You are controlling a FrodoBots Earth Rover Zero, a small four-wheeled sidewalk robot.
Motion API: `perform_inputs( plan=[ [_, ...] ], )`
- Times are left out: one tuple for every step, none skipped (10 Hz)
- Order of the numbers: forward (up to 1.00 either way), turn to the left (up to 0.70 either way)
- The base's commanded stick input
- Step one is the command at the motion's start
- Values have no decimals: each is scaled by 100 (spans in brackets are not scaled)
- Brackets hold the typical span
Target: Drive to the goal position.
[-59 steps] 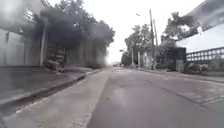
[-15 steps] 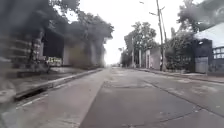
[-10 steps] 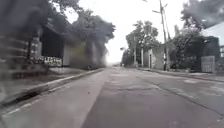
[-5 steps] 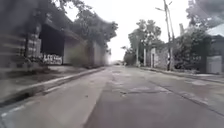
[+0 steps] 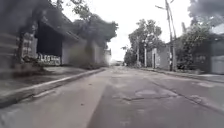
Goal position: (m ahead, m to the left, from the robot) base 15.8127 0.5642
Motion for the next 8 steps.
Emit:
perform_inputs(
  plan=[
    [70,0],
    [70,0],
    [70,0],
    [70,0],
    [70,0],
    [70,-3],
    [70,-26],
    [70,-35]
  ],
)
